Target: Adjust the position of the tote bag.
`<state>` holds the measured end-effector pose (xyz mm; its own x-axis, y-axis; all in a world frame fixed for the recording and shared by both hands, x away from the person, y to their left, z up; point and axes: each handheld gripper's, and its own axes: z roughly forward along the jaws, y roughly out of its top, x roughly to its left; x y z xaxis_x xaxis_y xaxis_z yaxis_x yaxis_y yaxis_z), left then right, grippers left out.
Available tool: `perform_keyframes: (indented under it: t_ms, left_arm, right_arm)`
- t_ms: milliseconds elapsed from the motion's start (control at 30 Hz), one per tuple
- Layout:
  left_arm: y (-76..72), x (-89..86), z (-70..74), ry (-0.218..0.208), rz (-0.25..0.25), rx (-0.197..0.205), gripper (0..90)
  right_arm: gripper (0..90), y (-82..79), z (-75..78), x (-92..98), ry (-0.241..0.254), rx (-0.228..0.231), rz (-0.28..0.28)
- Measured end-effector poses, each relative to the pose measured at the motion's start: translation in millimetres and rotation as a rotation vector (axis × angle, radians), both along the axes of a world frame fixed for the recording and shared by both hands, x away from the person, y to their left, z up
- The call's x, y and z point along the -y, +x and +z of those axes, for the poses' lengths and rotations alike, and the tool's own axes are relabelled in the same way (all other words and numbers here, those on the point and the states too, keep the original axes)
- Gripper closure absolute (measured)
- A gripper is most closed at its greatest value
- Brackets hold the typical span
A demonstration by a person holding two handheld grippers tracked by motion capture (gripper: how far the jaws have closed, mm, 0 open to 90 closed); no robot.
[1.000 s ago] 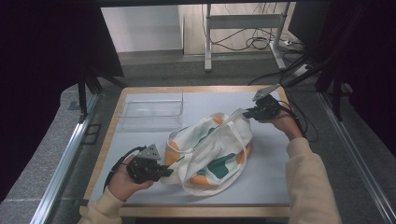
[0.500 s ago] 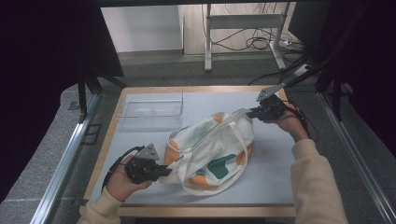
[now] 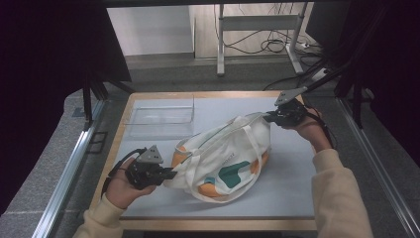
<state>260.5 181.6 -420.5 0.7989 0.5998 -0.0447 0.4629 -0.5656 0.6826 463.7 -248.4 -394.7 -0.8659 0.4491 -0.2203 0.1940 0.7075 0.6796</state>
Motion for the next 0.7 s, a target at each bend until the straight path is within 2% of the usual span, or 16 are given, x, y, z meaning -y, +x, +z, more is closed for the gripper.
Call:
perform_keyframes:
  t_ms: [167, 400, 467, 500, 700]
  left_arm:
    - [2.7, -8.1, 9.5, -0.003, 0.027, 0.022, 86.3]
    - [10.2, -12.4, 18.8, 0.023, 0.046, 0.05, 86.5]
    - [14.4, -14.1, 21.3, 0.029, 0.052, 0.057, 86.5]
    - [20.1, -15.5, 23.7, 0.05, 0.066, 0.071, 86.5]
    - [33.5, -19.6, 27.9, 0.064, 0.08, 0.075, 86.7]
  right_arm:
    - [79.9, -6.4, 8.9, 1.1, 0.018, 0.024, 0.004]
    - [79.9, -20.2, 19.3, 6.7, 0.031, 0.054, -0.012]
    - [79.9, -24.3, 22.2, 8.2, 0.037, 0.063, -0.019]
    - [79.9, -26.4, 23.5, 8.9, 0.039, 0.072, -0.021]
    - [80.0, -37.1, 27.6, 12.3, 0.059, 0.1, -0.037]
